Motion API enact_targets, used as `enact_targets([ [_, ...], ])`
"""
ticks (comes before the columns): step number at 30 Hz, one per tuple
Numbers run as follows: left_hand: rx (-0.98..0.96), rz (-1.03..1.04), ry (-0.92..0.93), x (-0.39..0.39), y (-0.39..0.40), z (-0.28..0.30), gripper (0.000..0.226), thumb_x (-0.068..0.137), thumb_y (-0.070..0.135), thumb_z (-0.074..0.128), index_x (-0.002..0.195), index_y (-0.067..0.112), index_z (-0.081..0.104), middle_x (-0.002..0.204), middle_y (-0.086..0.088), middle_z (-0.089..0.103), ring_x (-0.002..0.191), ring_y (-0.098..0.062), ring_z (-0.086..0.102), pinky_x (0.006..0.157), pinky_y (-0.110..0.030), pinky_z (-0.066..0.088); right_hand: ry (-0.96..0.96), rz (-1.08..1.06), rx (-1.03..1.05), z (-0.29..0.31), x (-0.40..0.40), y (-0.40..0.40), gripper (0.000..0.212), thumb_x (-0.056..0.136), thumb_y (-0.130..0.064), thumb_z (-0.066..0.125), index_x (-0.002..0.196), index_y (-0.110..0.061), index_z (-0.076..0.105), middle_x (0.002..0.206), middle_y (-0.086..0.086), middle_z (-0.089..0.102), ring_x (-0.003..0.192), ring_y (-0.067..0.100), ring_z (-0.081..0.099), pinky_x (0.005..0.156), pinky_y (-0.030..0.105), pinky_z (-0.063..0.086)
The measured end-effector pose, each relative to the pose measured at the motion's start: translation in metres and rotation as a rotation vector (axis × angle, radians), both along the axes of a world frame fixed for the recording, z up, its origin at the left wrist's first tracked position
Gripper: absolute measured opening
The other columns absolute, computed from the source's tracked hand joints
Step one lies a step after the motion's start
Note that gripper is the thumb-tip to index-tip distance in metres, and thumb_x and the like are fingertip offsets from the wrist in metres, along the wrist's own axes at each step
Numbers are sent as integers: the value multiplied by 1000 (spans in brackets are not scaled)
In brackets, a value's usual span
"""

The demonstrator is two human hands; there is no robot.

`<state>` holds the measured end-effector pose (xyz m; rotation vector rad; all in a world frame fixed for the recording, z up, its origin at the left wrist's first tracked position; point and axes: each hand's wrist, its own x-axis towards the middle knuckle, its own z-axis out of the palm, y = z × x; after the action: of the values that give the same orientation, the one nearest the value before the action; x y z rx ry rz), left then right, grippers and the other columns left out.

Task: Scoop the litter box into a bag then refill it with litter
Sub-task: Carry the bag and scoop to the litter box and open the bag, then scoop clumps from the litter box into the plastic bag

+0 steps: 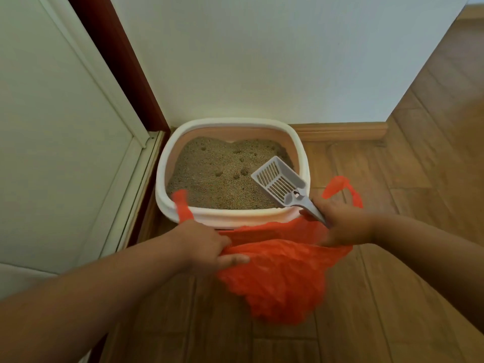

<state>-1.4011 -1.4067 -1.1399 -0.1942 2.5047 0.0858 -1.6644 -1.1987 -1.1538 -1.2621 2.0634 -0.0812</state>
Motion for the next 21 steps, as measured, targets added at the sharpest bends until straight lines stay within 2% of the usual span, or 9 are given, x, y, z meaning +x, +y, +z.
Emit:
enact_targets([
  [4, 73, 238, -114, 8, -19, -1, 114, 66, 98, -12, 113, 32, 69, 115, 2, 72, 114, -19, 64, 102, -44, 45, 99, -22, 20, 3, -5, 5, 92, 53, -65, 82, 125, -30, 38, 114, -7, 57, 102, 16, 59, 91, 37, 52],
  [6, 48, 338, -101, 13, -30, -4, 82, 91, 84, 7, 131, 38, 62, 133, 1, 67, 126, -20, 59, 107, -41, 44, 128, -57, 2, 4, -6, 6, 97, 57, -60, 86, 132, -23, 38, 121, 0, 59, 105, 19, 60, 92, 38, 52],
  [8, -11, 362, -94, 15, -38, -5, 52, 104, 60, 36, 152, 44, 39, 151, 1, 55, 135, -21, 53, 109, -38, 44, 129, -76, -22, 3, -4, 4, 109, 58, -60, 86, 143, -20, 30, 129, 4, 56, 114, 23, 58, 95, 40, 51],
  [10, -39, 341, -137, 11, -40, -4, 78, 97, 52, 56, 162, 41, 14, 159, 2, 45, 141, -21, 49, 109, -38, 45, 167, -59, 8, 1, 0, -2, 116, 61, -61, 85, 148, -19, 23, 133, 6, 54, 118, 25, 56, 96, 40, 50],
  [12, -92, 289, -149, 6, -40, -4, 101, 87, 52, 68, 164, 36, 4, 162, 1, 39, 144, -22, 45, 107, -41, 46, 226, -47, 61, 1, 4, -13, 105, 66, -59, 83, 144, -16, 28, 127, 7, 56, 111, 25, 58, 91, 37, 52],
  [14, -127, 242, -103, 1, -43, -5, 103, 79, 56, 75, 162, 34, 18, 160, 2, 40, 143, -23, 45, 109, -42, 46, 294, -36, 63, 3, 9, -28, 81, 72, -63, 77, 128, -17, 39, 114, 4, 62, 98, 23, 62, 85, 38, 54],
  [17, -163, 173, -38, -8, -47, 1, 84, 75, 59, 77, 148, 31, 44, 147, 1, 50, 133, -26, 51, 107, -43, 47, 300, -107, 9, 9, 16, -51, 47, 88, -58, 63, 105, -20, 42, 98, 4, 64, 78, 16, 59, 67, 34, 50],
  [19, -182, 154, -12, -15, -48, 9, 71, 79, 53, 75, 141, 28, 52, 146, -4, 48, 132, -28, 49, 108, -45, 46, 284, -106, 42, 19, 22, -65, 41, 93, -52, 59, 111, -19, 44, 103, 5, 65, 79, 15, 59, 65, 30, 47],
  [21, -187, 161, -17, -21, -52, 14, 71, 81, 48, 77, 143, 25, 53, 154, -9, 39, 138, -31, 42, 113, -48, 42, 307, -39, 98, 32, 25, -79, 51, 94, -47, 60, 131, -17, 43, 116, 6, 65, 95, 21, 63, 76, 31, 50],
])
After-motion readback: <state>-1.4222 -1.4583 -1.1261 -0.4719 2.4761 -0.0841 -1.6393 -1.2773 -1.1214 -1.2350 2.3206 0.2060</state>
